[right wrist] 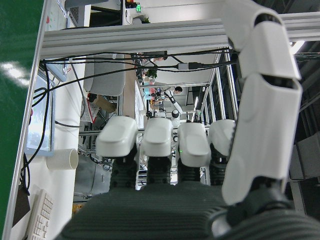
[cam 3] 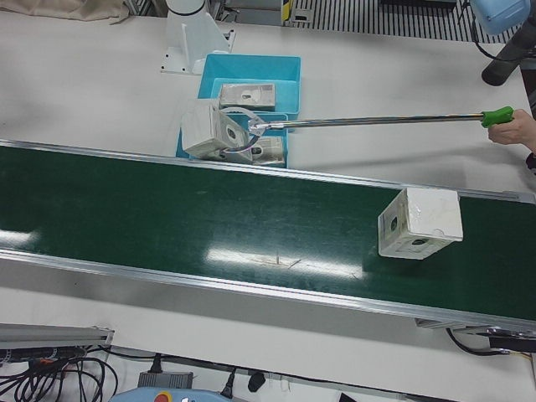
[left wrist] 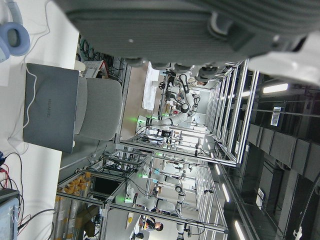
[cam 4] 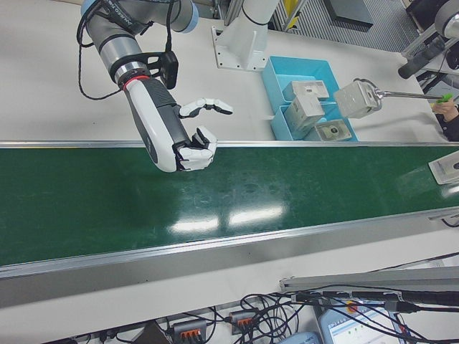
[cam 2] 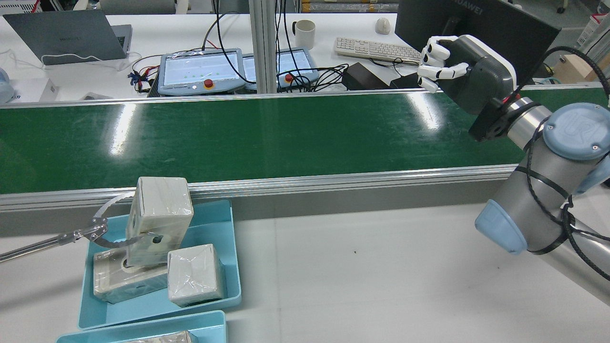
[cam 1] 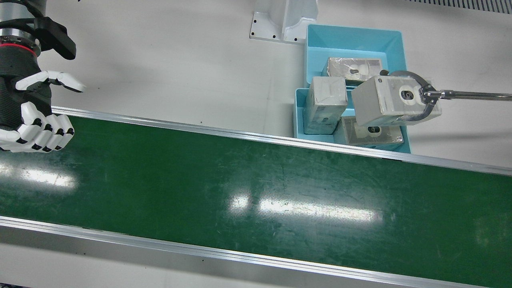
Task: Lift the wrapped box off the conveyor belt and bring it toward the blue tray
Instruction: 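Raise the right hand above the conveyor belt, fingers open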
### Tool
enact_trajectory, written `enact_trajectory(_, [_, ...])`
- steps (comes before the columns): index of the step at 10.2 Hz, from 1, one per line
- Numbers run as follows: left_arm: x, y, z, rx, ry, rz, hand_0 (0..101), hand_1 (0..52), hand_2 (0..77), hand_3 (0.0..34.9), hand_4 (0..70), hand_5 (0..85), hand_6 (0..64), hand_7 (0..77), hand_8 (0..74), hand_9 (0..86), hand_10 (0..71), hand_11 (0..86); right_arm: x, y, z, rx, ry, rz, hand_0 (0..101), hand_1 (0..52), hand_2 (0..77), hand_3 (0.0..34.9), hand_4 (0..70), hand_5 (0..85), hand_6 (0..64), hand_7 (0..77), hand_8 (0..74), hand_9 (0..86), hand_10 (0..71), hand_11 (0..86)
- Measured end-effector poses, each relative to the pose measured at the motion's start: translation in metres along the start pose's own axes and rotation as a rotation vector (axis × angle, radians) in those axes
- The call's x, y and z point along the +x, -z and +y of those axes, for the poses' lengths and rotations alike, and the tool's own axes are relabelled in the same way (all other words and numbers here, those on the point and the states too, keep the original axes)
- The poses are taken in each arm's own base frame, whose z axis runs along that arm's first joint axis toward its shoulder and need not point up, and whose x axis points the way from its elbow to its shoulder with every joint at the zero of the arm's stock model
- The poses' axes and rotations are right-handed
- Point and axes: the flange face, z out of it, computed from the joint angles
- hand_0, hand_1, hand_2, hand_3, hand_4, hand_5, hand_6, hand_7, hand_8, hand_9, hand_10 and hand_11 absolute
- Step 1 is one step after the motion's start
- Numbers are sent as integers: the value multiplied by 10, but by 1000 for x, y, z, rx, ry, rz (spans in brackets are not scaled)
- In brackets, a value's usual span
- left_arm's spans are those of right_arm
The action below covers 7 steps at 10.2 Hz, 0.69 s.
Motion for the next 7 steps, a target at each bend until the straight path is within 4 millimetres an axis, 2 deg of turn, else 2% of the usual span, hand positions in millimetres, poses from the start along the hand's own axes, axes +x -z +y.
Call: enact_trajectory(7, [0,0,0,0,0,0,0,0,5,0,0,11,0,5,5,0,5,5,-4,4,-2,6,3,-6,488,54,295,1,627,698,627,698,698,698,698,704])
